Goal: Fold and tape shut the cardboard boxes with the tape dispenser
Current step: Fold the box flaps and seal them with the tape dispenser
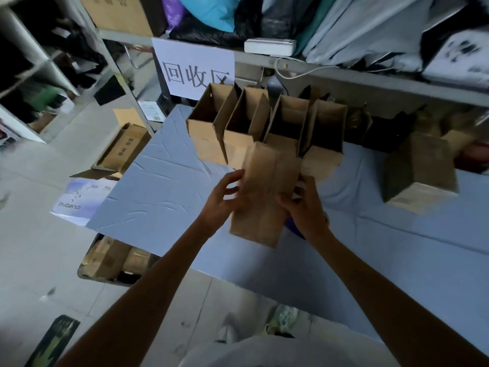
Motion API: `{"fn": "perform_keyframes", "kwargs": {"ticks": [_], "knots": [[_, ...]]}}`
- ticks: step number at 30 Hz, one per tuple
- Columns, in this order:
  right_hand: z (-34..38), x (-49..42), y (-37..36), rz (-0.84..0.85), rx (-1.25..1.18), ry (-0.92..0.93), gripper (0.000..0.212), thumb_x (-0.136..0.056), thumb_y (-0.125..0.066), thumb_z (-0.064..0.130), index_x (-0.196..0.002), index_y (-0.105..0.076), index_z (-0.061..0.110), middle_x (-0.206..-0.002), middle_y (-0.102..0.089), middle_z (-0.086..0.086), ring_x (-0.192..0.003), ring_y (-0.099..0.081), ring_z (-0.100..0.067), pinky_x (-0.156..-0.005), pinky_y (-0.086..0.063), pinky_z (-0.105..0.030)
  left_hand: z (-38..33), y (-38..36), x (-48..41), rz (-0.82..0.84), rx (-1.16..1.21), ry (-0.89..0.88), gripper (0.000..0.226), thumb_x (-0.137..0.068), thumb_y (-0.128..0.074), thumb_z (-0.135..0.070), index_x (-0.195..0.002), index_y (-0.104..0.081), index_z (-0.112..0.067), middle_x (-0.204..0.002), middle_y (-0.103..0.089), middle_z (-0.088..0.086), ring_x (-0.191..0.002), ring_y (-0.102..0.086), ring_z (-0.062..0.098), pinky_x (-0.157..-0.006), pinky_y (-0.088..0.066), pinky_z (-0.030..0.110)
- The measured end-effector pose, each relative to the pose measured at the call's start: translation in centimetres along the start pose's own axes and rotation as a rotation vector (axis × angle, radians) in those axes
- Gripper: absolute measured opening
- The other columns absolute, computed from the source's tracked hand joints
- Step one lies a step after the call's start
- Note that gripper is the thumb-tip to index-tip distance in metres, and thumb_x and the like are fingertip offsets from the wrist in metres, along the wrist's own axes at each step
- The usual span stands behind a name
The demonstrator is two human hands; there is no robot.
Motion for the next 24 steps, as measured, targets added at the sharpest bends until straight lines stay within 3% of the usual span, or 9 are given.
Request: {"fn": "perform_keyframes", "kwargs": {"ticks": [4, 8, 10, 12, 14, 16, 18, 21, 24], "knots": [[1.8, 1.9, 2.4, -0.22, 0.041, 0.026, 0.041, -0.095, -0.056, 0.026, -0.133, -0.042, 0.026, -0.11, -0.059, 0.011, -0.098, -0.062, -0.01, -0.08, -0.053, -0.027, -2.5, -2.0, 0.4, 0.151, 0.031, -0.003, 0.057, -0.09, -0.06, -0.013, -0.143, -0.038, -0.02, -0.139, -0.047, 0.003, -0.12, -0.051, 0.021, -0.097, -0.049, 0.038], [1.8, 3.5, 5.8, -0.357, 0.124, -0.051, 0.041, -0.095, -0.054, 0.034, -0.134, -0.045, 0.028, -0.102, -0.055, 0.022, -0.095, -0.057, -0.002, -0.083, -0.049, -0.026, -3.9, -6.2, 0.7, 0.28, 0.132, -0.034, 0.059, -0.087, -0.062, -0.001, -0.139, -0.039, -0.017, -0.12, -0.054, -0.005, -0.105, -0.058, 0.005, -0.079, -0.055, 0.022], [0.8, 4.9, 7.8, -0.445, 0.088, -0.124, 0.035, -0.09, -0.06, 0.03, -0.122, -0.048, 0.025, -0.1, -0.057, 0.016, -0.097, -0.059, -0.012, -0.082, -0.05, -0.031, -4.4, -8.8, 0.4, 0.326, 0.081, -0.04, 0.066, -0.082, -0.068, 0.001, -0.138, -0.039, -0.016, -0.111, -0.055, -0.008, -0.097, -0.059, 0.003, -0.08, -0.055, 0.025], [0.0, 6.4, 10.1, -0.541, 0.044, -0.175, 0.027, -0.086, -0.066, 0.026, -0.107, -0.05, 0.021, -0.097, -0.06, 0.007, -0.097, -0.061, -0.021, -0.081, -0.051, -0.036, -4.7, -11.8, -0.2, 0.386, 0.013, -0.033, 0.073, -0.079, -0.072, -0.002, -0.141, -0.035, -0.012, -0.118, -0.056, 0.002, -0.103, -0.058, 0.015, -0.089, -0.053, 0.037], [-0.4, 7.2, 12.5, -0.604, 0.009, -0.209, 0.025, -0.084, -0.067, 0.024, -0.103, -0.052, 0.017, -0.1, -0.063, -0.002, -0.097, -0.061, -0.024, -0.082, -0.052, -0.041, -4.9, -14.6, -1.0, 0.444, -0.019, -0.005, 0.074, -0.082, -0.071, -0.005, -0.144, -0.032, -0.013, -0.129, -0.052, 0.011, -0.112, -0.055, 0.023, -0.095, -0.05, 0.044], [-0.5, 7.2, 14.9, -0.644, -0.018, -0.224, 0.025, -0.084, -0.068, 0.023, -0.103, -0.054, 0.016, -0.104, -0.065, -0.008, -0.096, -0.062, -0.025, -0.083, -0.053, -0.043, -5.0, -17.1, -1.8, 0.481, -0.043, 0.013, 0.076, -0.084, -0.071, -0.012, -0.146, -0.027, -0.017, -0.131, -0.051, 0.009, -0.112, -0.055, 0.023, -0.094, -0.05, 0.042], [-0.4, 6.2, 17.1, -0.664, 0.024, -0.2, 0.023, -0.084, -0.067, 0.025, -0.102, -0.055, 0.018, -0.102, -0.065, -0.004, -0.095, -0.061, -0.023, -0.083, -0.052, -0.043, -5.6, -19.1, -3.0, 0.458, -0.059, -0.021, 0.074, -0.084, -0.071, -0.013, -0.144, -0.028, -0.014, -0.13, -0.051, 0.01, -0.112, -0.054, 0.023, -0.095, -0.049, 0.04], [0.0, 3.7, 19.9, -0.661, 0.131, -0.165, 0.031, -0.083, -0.066, 0.034, -0.107, -0.054, 0.018, -0.096, -0.061, 0.005, -0.092, -0.058, -0.019, -0.08, -0.049, -0.037, -6.9, -21.8, -6.2, 0.357, -0.109, -0.083, 0.062, -0.082, -0.072, -0.01, -0.134, -0.041, 0.0, -0.127, -0.055, 0.02, -0.115, -0.055, 0.033, -0.1, -0.044, 0.05], [-0.2, -0.1, 22.5, -0.602, 0.139, -0.185, 0.04, -0.085, -0.066, 0.025, -0.12, -0.05, 0.013, -0.104, -0.061, 0.0, -0.096, -0.059, -0.021, -0.082, -0.05, -0.039, -8.3, -24.3, -9.9, 0.285, -0.202, -0.083, 0.056, -0.082, -0.073, -0.025, -0.128, -0.051, -0.004, -0.12, -0.062, 0.016, -0.109, -0.06, 0.029, -0.096, -0.047, 0.046]]}}
Point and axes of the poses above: each hand's wrist, its own x-axis away from the middle knuckle, its own y-axis out of the back of the hand, z = x × y, the point moved 3 cm from there along -x, towards the middle knuckle
